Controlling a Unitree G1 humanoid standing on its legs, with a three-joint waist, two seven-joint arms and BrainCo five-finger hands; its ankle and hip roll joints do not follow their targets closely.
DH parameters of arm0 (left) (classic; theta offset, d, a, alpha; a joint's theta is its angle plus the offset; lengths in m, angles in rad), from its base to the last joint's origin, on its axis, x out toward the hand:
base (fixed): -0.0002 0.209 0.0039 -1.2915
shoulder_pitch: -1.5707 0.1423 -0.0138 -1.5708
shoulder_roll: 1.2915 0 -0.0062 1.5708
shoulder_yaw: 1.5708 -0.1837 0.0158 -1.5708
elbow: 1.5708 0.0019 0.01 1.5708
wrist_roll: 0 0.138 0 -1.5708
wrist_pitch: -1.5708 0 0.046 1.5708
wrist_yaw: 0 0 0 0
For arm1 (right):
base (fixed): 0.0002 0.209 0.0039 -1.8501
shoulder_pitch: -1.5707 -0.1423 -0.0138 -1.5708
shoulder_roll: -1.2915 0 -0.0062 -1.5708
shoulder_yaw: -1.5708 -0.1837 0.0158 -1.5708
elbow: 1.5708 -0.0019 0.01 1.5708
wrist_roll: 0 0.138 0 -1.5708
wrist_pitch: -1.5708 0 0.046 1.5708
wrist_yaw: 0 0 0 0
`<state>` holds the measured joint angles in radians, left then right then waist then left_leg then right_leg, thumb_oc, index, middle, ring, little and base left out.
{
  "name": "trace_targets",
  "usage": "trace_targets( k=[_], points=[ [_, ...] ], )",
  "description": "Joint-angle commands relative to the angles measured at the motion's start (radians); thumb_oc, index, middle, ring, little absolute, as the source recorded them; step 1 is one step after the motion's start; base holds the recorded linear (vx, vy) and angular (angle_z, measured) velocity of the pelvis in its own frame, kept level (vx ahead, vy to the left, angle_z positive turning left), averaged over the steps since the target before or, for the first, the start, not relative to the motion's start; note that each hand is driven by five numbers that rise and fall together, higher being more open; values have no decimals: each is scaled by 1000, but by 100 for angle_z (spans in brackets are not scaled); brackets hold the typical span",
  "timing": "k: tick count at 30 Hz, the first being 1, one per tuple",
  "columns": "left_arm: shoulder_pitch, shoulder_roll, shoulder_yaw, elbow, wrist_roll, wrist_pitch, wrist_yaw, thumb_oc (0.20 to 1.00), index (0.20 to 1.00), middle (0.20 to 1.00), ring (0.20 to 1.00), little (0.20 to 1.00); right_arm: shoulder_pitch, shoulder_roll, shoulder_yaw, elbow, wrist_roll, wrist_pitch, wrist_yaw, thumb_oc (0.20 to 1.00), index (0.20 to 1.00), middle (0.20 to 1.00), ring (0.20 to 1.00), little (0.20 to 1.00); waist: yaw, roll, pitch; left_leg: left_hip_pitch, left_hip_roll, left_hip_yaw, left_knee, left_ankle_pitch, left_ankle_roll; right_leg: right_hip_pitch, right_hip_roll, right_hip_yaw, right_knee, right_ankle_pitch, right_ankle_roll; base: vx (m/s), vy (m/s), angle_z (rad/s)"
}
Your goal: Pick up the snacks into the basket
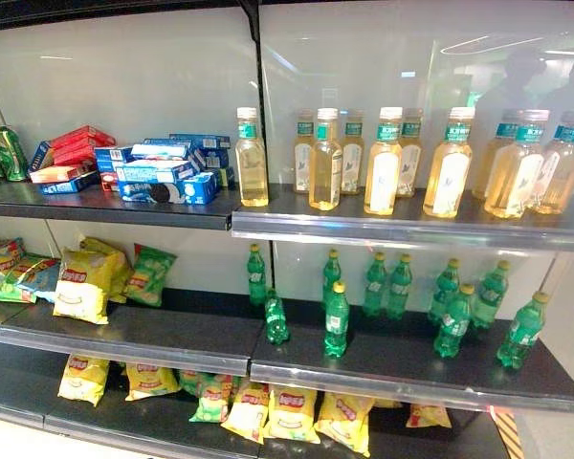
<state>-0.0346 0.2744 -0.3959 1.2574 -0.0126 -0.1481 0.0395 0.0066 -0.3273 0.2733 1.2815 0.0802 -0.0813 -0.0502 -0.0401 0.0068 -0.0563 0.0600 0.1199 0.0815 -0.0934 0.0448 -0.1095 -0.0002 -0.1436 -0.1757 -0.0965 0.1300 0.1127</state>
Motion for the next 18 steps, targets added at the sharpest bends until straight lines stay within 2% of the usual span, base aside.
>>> trace_targets(
  k=[1, 12, 15, 18],
  points=[
    [-57, 14, -4, 26, 39, -13, 2, 200, 200, 200, 200, 200, -64, 19, 22, 56, -13, -3, 1, 1000, 1000, 1000, 1000, 1000, -16, -33, 30, -52, -4, 15, 24, -25, 3, 30, -30, 23, 9, -116, 63, 0, 0, 0],
    [-59, 26, 9, 17, 30, -16, 11, 200, 200, 200, 200, 200, -75, 9, 12, -36, 43, -32, -9, 1000, 1000, 1000, 1000, 1000, -18, -33, 26, -49, -9, 18, 21, -25, 4, 32, -29, 31, 9, -115, 64, 0, 0, 0],
    [-52, 54, 24, -42, 23, -26, 15, 200, 200, 200, 200, 200, -47, -41, -9, -281, 69, -61, -17, 1000, 1000, 1000, 1000, 1000, -25, -36, 37, -52, -8, 23, 22, -23, 2, 28, -30, 31, 9, -113, 66, 0, 0, 0],
    [-25, 80, 48, -90, 16, -32, 15, 200, 200, 200, 200, 200, 27, -127, -61, -568, 66, -68, -3, 1000, 1000, 1000, 1000, 1000, -35, -39, 43, -54, -7, 25, 21, -22, -1, 23, -31, 32, 9, -111, 71, 0, 0, 0]
  ],
)
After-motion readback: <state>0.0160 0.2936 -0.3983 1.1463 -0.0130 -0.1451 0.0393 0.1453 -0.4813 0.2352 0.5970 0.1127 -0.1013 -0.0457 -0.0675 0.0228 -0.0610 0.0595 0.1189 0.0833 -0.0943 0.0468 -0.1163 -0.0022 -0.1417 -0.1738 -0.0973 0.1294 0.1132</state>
